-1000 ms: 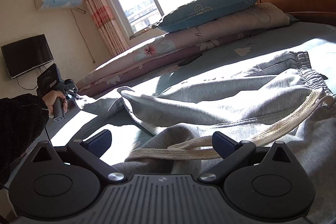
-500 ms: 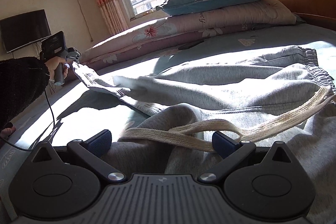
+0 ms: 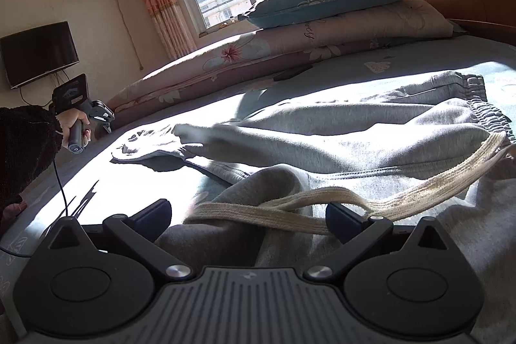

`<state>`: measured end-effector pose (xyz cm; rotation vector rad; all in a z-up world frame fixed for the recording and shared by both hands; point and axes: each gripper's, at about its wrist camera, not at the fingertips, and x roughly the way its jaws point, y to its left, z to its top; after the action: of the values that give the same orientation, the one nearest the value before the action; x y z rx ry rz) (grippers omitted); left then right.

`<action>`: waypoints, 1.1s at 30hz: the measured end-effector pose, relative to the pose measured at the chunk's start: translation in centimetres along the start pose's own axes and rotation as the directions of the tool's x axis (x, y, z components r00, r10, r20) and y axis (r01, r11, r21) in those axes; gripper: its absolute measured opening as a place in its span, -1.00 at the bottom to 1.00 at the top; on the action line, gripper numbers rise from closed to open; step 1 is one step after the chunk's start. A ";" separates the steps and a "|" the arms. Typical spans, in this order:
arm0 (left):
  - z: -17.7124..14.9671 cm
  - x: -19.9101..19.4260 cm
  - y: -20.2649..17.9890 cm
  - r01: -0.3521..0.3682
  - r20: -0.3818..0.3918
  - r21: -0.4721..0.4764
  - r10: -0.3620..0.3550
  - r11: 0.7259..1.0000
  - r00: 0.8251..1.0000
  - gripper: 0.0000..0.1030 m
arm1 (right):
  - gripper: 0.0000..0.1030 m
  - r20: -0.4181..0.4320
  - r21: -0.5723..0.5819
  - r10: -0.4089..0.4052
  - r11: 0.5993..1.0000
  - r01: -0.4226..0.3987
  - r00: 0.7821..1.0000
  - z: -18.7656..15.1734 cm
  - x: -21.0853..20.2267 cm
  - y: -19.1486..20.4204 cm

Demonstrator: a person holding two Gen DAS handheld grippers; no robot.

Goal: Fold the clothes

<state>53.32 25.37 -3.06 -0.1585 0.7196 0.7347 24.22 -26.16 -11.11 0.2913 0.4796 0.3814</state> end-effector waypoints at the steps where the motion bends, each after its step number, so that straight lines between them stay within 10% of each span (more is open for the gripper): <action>1: 0.2 -0.8 0.0 0.009 -0.005 0.011 -0.009 1.000 1.000 0.28 | 1.00 0.004 0.004 0.003 1.000 -0.003 1.000 0.1 -0.1 0.0; 14: -0.6 -18.2 -1.2 0.172 0.003 0.312 -0.182 0.934 0.983 0.40 | 1.00 0.079 0.107 0.067 0.991 -0.075 0.995 0.9 -1.7 -1.3; 25: -8.2 -33.2 -0.2 0.317 0.001 0.597 -0.396 0.737 0.918 0.67 | 1.00 0.118 0.317 0.097 0.939 -0.130 0.988 -0.2 -2.7 -3.6; 33: -17.3 -36.5 -0.4 0.434 -0.133 0.650 -0.469 0.624 0.873 0.67 | 1.00 0.166 0.214 0.031 0.974 -0.067 0.986 -2.0 -7.3 -2.9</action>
<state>25.28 -1.73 7.57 0.3333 0.8131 -0.0432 18.06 -31.45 -10.97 0.5451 0.3553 0.3503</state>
